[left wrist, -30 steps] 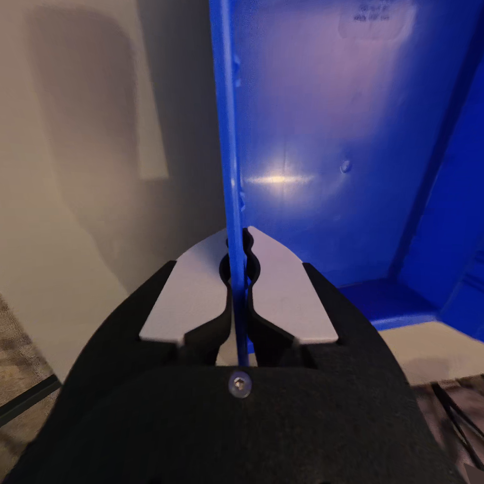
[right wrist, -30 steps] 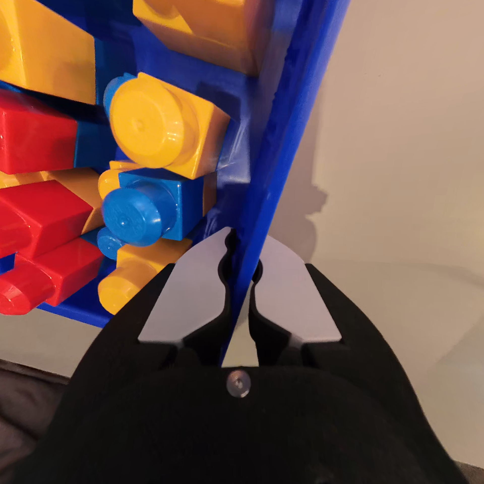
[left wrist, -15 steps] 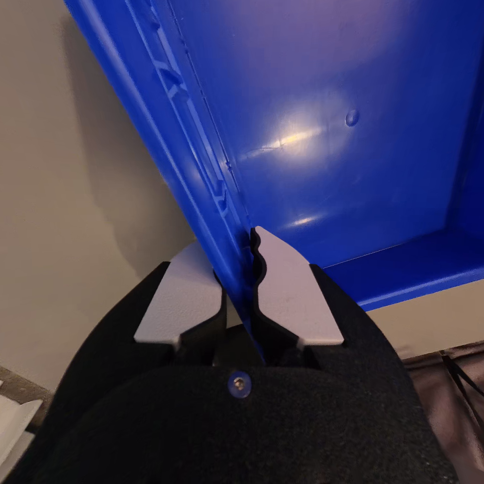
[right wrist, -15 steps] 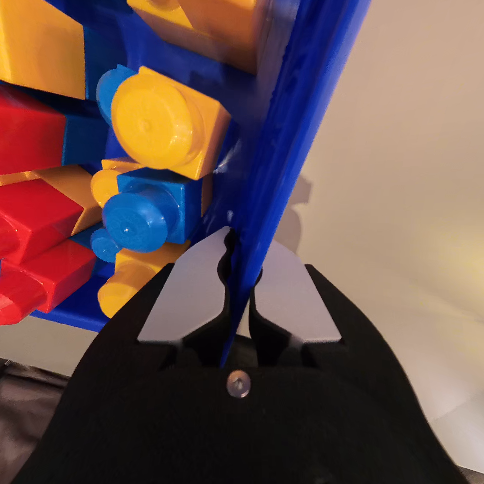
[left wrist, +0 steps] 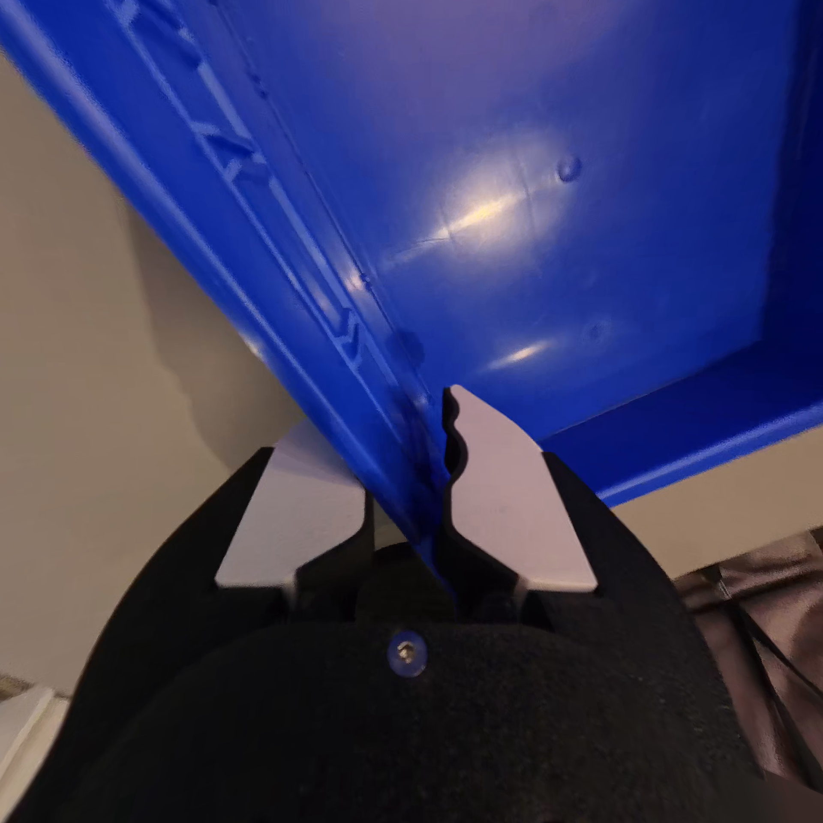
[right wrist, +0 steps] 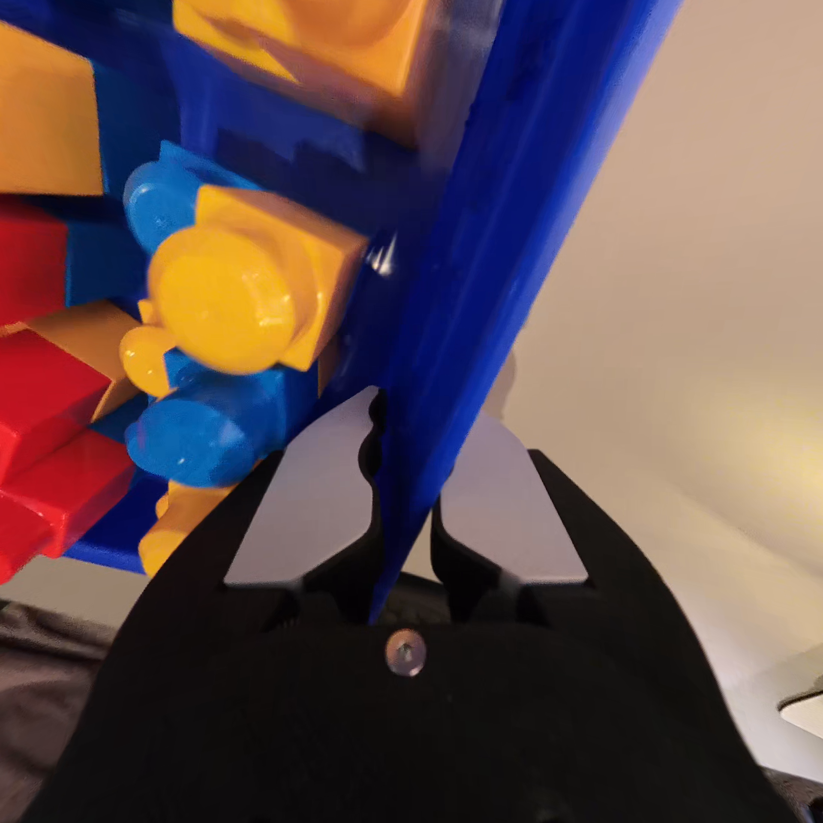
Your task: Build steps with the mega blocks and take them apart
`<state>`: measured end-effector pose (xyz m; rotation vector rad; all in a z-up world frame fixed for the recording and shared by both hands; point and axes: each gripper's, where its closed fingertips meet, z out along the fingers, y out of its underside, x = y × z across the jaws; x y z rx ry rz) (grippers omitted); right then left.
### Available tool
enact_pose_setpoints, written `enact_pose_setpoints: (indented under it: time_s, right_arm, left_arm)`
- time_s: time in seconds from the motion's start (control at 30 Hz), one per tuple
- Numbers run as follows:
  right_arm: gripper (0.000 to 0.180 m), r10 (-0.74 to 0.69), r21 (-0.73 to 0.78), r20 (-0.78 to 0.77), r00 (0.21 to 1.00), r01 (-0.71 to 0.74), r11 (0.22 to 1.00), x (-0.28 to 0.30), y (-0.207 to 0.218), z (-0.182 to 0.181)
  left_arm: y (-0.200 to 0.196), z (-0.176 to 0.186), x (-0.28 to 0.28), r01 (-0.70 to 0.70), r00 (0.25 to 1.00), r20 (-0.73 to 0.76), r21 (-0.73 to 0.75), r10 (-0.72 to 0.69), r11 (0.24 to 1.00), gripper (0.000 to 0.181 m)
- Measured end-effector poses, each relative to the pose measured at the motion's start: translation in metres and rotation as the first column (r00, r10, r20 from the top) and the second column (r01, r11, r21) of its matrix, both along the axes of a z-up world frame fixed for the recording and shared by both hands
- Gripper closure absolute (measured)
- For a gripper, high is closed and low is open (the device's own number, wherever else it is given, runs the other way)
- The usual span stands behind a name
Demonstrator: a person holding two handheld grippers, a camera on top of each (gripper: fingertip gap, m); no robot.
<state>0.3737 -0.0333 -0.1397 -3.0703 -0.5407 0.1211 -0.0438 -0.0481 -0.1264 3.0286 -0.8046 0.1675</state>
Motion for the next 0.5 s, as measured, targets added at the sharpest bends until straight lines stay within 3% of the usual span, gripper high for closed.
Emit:
enact_pose_setpoints:
  time_s: [0.1,0.37,0.5]
  right_arm:
    - [0.171,-0.054,-0.136,-0.058,0.997,0.046,0.990,-0.004,-0.007,-0.009]
    - [0.173,-0.058,-0.151,-0.083,0.995,0.045,0.987,0.012,-0.004,-0.009]
    - [0.174,-0.081,-0.154,-0.082,0.993,0.067,0.986,0.039,-0.008,-0.009]
  left_arm:
    - [-0.007,0.005,0.013,0.073,0.994,0.089,-0.037,-0.070,0.997,0.134]
    - [0.023,0.067,0.005,-0.006,0.921,0.383,0.173,-0.062,0.985,0.145]
    - [0.041,0.117,-0.024,-0.154,0.862,0.504,0.352,-0.049,0.923,0.144]
